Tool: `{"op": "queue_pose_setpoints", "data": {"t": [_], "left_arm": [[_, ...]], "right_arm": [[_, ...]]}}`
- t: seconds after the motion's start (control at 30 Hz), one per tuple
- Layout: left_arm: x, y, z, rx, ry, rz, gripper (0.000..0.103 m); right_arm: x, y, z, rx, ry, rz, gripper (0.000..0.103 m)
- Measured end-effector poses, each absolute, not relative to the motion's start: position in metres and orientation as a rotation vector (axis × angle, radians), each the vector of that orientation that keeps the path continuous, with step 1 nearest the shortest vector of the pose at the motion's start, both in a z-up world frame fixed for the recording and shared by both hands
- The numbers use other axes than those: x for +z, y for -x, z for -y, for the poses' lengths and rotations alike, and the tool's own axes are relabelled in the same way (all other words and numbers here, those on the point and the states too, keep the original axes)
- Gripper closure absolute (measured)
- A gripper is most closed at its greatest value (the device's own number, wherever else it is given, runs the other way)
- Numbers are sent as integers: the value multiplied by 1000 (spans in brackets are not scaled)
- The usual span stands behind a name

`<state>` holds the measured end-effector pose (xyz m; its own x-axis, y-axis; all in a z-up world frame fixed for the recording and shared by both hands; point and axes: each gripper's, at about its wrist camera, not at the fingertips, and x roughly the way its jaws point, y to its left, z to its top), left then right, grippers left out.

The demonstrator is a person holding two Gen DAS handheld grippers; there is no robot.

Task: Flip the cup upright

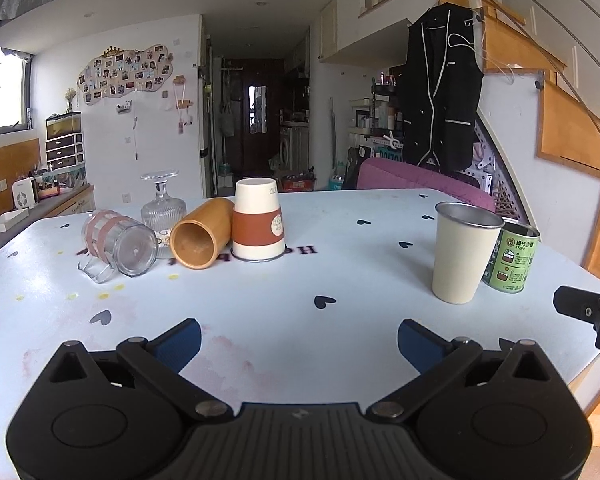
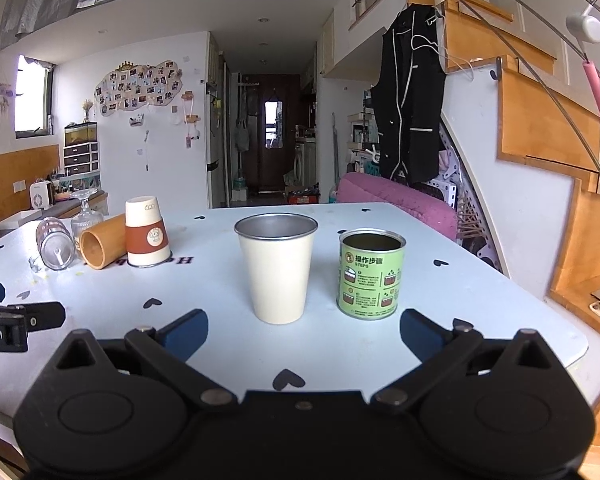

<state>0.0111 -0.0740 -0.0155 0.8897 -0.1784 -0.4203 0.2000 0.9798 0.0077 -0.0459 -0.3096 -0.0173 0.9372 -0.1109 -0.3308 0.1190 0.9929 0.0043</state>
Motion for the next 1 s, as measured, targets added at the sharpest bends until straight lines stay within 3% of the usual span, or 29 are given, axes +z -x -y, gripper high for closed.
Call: {"op": "queue_pose_setpoints", "data": {"t": [1.0], "left_arm": [[-15, -11, 74, -198, -49, -432, 0]], "right_arm": [[-17, 46, 306, -110, -8, -341, 0]]}}
